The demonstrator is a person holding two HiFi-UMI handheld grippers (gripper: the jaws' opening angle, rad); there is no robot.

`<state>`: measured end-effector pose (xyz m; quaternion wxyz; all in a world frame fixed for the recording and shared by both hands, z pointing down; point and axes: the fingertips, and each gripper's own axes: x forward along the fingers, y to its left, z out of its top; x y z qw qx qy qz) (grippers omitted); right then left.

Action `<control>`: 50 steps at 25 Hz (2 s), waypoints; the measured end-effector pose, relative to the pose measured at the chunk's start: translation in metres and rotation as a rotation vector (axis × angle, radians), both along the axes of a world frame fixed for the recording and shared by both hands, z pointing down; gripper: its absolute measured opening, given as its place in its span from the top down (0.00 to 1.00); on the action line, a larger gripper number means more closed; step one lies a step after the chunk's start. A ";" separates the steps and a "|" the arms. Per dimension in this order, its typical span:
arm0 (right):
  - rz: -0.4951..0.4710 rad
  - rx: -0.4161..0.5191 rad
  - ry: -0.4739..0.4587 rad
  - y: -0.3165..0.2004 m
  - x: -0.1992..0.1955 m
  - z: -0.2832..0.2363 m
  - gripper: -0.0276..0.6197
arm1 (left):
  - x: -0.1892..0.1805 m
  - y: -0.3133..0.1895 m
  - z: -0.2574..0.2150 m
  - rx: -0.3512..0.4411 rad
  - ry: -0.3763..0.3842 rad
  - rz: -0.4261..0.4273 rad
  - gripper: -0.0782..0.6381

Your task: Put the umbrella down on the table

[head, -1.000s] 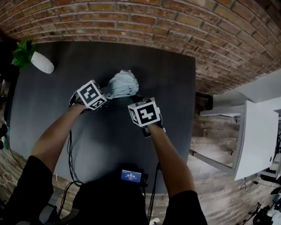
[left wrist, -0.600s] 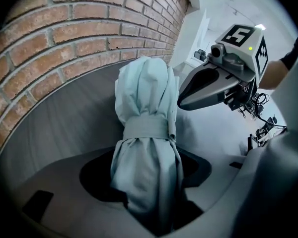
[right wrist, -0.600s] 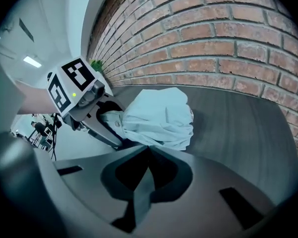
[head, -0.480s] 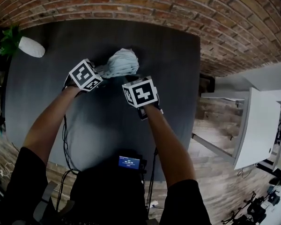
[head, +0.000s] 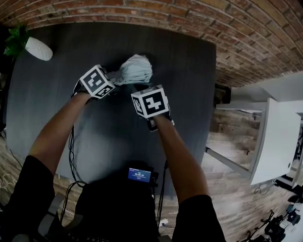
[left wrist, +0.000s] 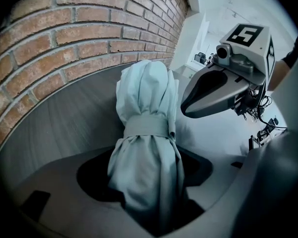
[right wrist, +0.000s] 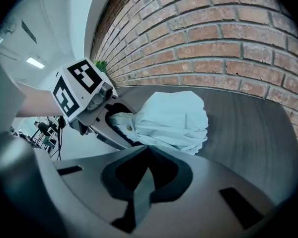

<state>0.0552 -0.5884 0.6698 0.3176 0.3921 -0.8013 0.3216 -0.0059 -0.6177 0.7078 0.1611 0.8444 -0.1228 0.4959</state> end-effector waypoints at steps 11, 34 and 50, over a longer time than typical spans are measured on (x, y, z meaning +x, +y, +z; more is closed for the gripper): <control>-0.012 0.047 -0.008 0.020 0.000 -0.029 0.94 | -0.013 0.006 -0.059 0.047 0.121 -0.093 0.43; -0.097 0.326 -0.209 0.146 -0.027 -0.152 0.94 | -0.043 0.201 -0.222 0.043 0.957 -0.423 0.89; -0.066 0.284 -0.200 0.240 -0.011 -0.131 0.94 | -0.044 0.322 -0.204 -0.015 1.024 -0.504 0.89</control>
